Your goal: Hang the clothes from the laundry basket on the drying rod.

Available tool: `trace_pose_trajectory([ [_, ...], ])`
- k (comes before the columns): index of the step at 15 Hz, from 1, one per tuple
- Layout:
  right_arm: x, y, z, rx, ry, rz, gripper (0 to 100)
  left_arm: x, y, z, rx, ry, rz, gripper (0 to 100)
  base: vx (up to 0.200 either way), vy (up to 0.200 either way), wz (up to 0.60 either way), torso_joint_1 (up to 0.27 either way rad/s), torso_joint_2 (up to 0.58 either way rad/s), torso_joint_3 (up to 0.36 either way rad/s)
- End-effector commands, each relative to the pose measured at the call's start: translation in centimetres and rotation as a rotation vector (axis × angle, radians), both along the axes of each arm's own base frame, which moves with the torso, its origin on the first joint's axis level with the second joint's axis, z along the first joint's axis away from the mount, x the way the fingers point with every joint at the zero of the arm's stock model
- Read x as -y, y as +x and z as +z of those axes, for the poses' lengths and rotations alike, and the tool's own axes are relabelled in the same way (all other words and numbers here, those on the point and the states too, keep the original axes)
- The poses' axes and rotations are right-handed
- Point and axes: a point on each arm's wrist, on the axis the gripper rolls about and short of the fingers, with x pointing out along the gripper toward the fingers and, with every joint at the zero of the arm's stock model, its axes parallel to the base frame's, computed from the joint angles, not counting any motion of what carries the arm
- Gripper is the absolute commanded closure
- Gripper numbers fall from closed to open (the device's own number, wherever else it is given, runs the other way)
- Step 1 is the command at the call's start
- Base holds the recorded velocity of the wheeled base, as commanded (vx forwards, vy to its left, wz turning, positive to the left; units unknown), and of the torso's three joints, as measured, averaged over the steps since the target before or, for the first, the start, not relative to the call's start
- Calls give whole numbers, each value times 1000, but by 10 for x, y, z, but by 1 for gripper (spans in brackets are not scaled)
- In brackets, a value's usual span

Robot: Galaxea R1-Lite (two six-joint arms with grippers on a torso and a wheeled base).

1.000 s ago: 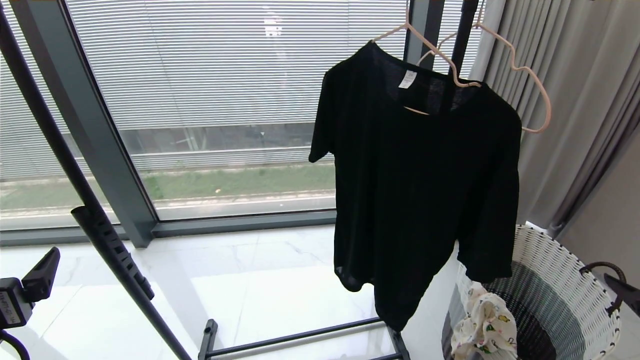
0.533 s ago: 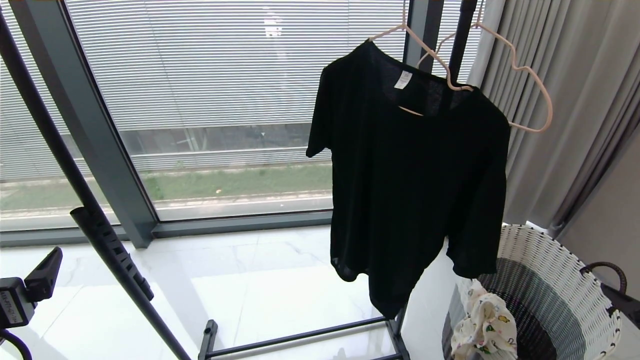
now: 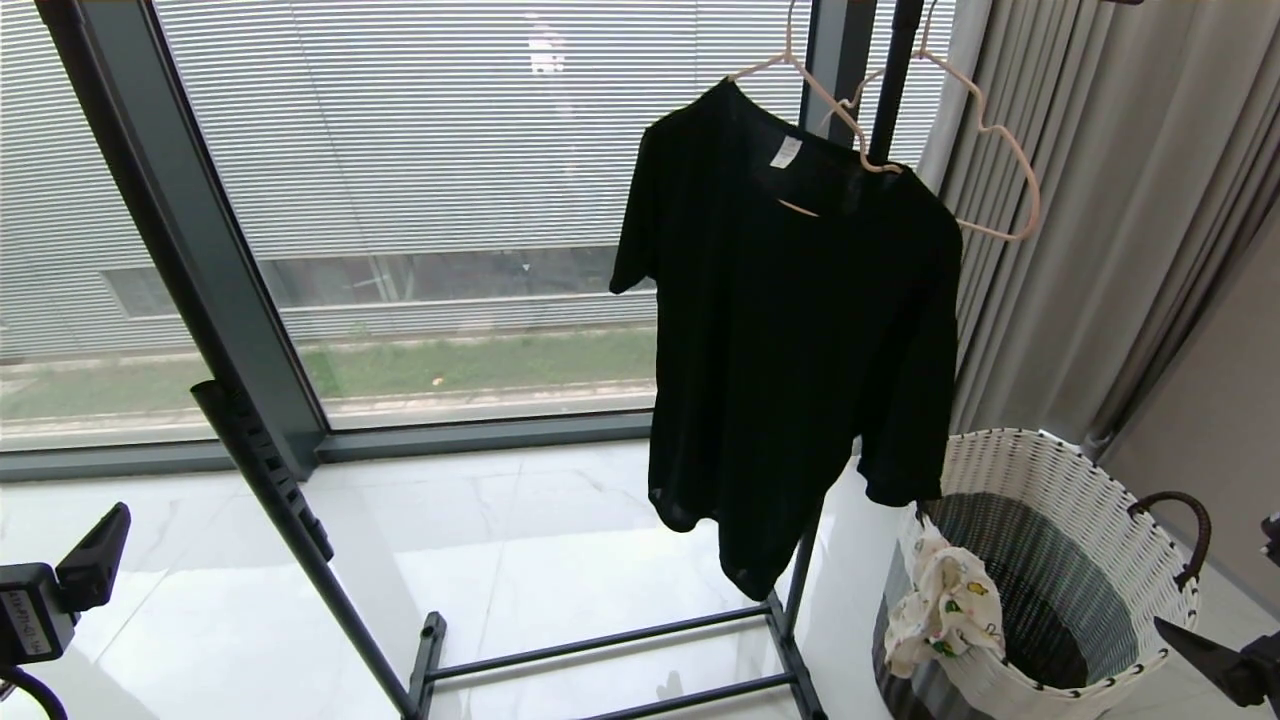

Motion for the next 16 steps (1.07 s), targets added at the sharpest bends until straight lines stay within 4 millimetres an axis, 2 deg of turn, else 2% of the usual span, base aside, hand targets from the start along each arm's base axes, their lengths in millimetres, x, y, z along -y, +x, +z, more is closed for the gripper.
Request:
trace_pose_trajectory([
  [1,-1,8,-5,-47,-3,1,0,0,1,0,-3,0,1,0,0,0,0,0,0,0],
  [4,-1,17,-7,-79,-17,10,0,0,1,1,-4,11,0,0,0,0,0,0,0,0],
  [8,-5,74,-12,-201,-3,45,0,0,0,2,-15,59,-6,0,0,0,0,0,0,0],
  [10,-8,108,-25,-278,-18,93,0,0,-1,6,6,54,-4,0,0,0,0,0,0,0],
  [14,-18,149,-59,-406,-21,188,0,1,-10,10,52,62,-3,0,0,0,0,0,0,0],
  [16,-23,170,-73,-417,-19,196,0,1,-13,7,49,64,-3,0,0,0,0,0,0,0],
])
